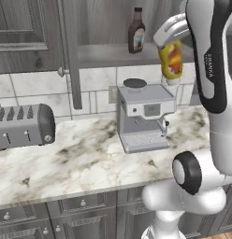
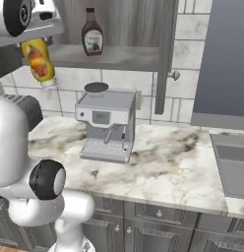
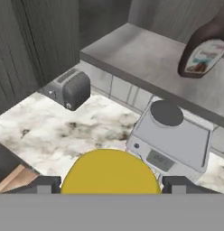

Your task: Move the syrup bottle and mustard from the cabinet to the dining counter.

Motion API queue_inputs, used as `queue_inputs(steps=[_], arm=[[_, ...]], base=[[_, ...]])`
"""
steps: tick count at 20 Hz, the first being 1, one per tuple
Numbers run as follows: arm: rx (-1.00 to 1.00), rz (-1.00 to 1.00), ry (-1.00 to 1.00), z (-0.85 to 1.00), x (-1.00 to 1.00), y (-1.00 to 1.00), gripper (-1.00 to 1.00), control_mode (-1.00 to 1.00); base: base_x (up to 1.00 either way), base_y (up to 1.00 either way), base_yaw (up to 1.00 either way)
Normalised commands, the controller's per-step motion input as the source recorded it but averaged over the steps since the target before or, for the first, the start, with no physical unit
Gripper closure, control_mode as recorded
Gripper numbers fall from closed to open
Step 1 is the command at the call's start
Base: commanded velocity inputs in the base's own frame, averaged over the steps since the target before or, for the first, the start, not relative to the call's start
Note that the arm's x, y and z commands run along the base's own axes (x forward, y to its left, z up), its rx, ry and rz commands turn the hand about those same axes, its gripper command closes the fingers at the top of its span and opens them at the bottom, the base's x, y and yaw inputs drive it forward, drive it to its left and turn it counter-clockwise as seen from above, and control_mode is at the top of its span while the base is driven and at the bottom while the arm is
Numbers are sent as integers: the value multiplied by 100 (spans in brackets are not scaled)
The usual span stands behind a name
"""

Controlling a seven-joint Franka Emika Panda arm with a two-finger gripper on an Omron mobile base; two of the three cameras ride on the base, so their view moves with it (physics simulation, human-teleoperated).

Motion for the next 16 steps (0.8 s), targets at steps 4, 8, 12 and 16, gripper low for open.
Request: queue_inputs(steps=[4, 8, 12, 16], arm=[[1, 0, -19, -53, -100, -19, 100, -100], [4, 0, -12, -39, -76, -30, 100, -100], [3, 0, -7, -16, -38, -22, 100, -100], [3, 0, -2, -1, -15, -11, 100, -100]], base=[[0, 0, 0], [0, 0, 0], [0, 0, 0], [0, 0, 0]])
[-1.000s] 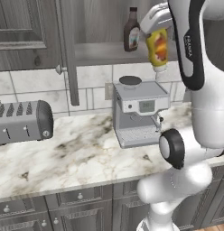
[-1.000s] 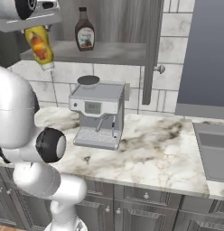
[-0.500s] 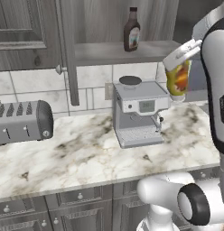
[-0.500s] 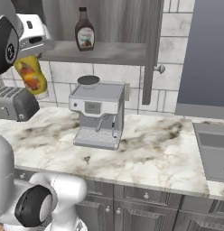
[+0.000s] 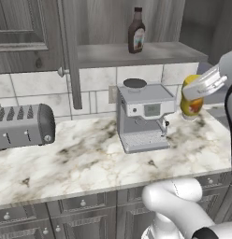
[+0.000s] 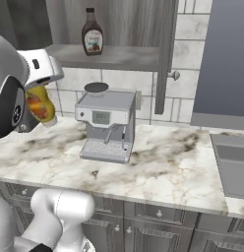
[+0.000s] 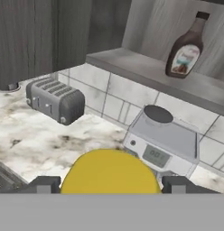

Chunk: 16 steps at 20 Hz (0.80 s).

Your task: Move the syrup bottle and mustard from the cabinet to the dining counter.

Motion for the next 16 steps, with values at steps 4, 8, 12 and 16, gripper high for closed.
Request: queue_inputs(steps=[4, 8, 12, 16], arm=[[2, 0, 0, 0, -1, -5, 100, -100], [3, 0, 1, 0, -5, -6, 100, -100], [0, 0, 0, 0, -31, 0, 100, 100], [0, 0, 0, 0, 0, 0, 100, 100]], base=[[0, 0, 0], [0, 0, 0], [-23, 0, 0], [-100, 0, -4]])
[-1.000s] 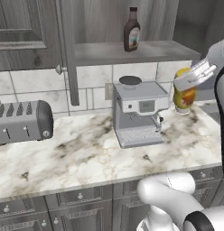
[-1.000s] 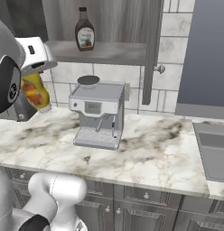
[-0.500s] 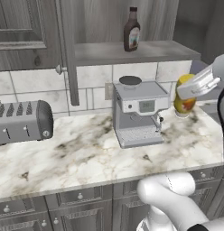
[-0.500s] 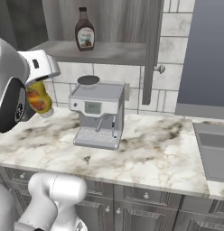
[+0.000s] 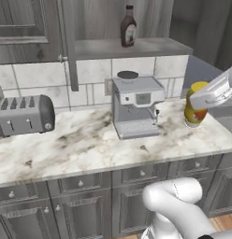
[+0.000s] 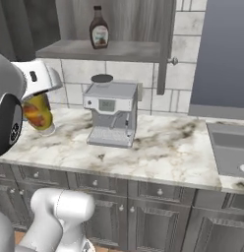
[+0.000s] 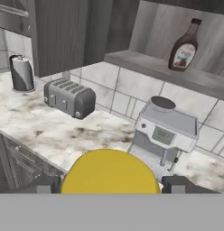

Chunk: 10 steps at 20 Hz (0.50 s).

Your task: Move the syrup bottle and mustard from the cabinet to the dining counter.

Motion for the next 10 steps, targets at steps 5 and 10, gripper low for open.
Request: queue_inputs(steps=[5, 10], arm=[[0, 0, 0, 0, 0, 0, 100, 100], [0, 0, 0, 0, 0, 0, 100, 100]], base=[[-100, 0, -9], [-51, -9, -55]])
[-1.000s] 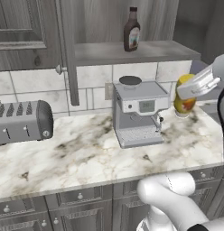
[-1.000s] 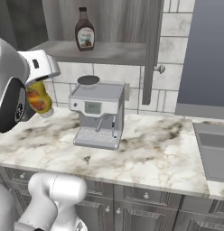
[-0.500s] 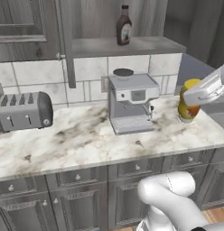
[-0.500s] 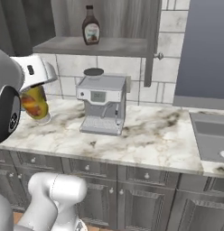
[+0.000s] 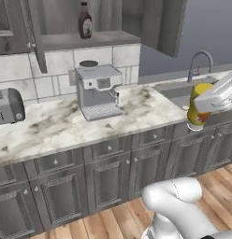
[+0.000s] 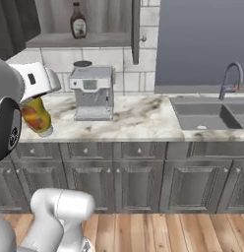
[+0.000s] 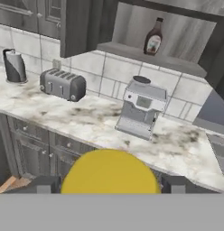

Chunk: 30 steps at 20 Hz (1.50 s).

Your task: Move the syrup bottle and mustard from the cabinet to the dining counter.

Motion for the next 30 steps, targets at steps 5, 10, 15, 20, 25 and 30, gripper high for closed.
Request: queue_inputs(steps=[5, 10, 15, 20, 25, 30], arm=[[0, 0, 0, 0, 0, 0, 100, 100], [0, 0, 0, 0, 0, 0, 100, 100], [0, 0, 0, 0, 0, 0, 100, 100], [0, 0, 0, 0, 0, 0, 100, 100], [0, 0, 0, 0, 0, 0, 100, 100], [0, 0, 0, 0, 0, 0, 100, 100]], base=[[-7, -18, -89], [-1, -23, -89], [-3, -28, -87], [-3, -39, -84], [-1, -38, -81], [0, -25, -76]])
